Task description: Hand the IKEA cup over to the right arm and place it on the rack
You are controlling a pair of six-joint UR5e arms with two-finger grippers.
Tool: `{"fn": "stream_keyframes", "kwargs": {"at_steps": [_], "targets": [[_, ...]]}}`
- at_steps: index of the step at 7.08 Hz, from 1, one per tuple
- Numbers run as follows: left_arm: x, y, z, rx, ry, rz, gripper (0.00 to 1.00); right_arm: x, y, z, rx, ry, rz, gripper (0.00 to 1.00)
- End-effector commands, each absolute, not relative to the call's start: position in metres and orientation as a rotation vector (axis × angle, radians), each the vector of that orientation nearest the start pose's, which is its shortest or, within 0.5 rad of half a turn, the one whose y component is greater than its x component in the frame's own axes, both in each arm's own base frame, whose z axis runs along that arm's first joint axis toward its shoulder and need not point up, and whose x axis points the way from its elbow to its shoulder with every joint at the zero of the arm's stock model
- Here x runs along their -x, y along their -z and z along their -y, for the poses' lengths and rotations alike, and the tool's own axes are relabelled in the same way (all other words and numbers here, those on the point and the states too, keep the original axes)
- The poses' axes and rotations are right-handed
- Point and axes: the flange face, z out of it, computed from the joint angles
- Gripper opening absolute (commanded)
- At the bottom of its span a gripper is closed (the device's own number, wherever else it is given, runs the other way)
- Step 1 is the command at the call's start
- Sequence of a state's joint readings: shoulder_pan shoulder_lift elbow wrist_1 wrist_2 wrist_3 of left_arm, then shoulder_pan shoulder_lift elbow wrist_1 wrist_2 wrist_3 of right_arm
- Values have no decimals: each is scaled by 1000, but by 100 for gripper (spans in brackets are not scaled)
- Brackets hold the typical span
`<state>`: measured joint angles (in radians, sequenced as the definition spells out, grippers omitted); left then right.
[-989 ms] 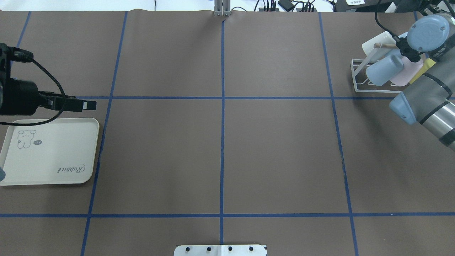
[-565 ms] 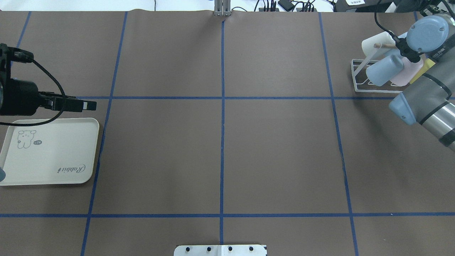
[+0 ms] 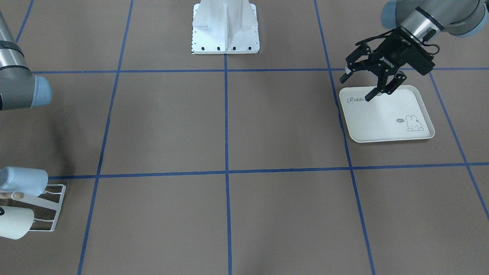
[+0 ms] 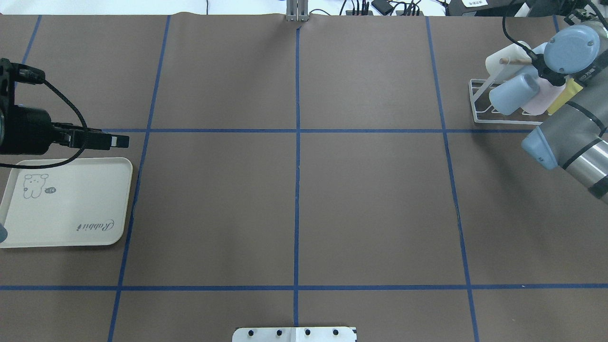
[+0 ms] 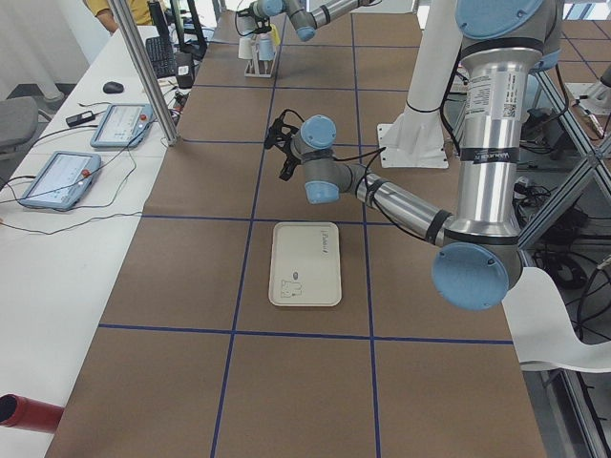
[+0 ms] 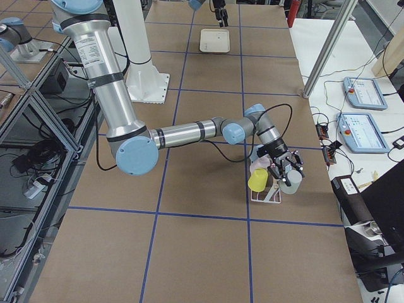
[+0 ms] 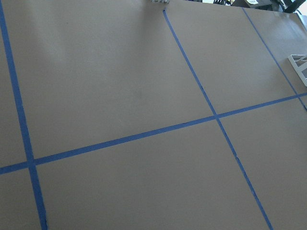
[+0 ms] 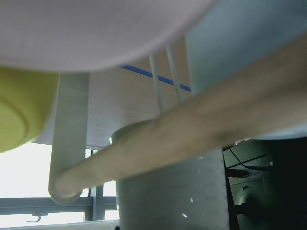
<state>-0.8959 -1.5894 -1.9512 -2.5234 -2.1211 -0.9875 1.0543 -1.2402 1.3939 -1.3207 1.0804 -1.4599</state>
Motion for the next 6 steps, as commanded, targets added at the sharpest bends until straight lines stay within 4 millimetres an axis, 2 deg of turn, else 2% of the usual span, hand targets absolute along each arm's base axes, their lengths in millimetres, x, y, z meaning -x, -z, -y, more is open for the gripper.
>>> {"fn": "stream_keyframes", "kwargs": {"at_steps": [1,3,4,5,6], "targets": [[-233,-356,421,-540,-111,-1276,100,172,-548,653,-144,1812,-723,0],[-232,-354,420,-541,-108,-1280,100,173,-548,653,-145,1812,-723,3],[-232,-351,419,-537,-100,-1286,100,173,-547,653,-156,1789,-720,48],[-231,-351,418,-537,-100,-1288,100,173,-549,652,-166,1749,-708,97],[-231,-350,418,-538,-100,-1289,100,173,-549,652,-170,1740,-706,99]]}}
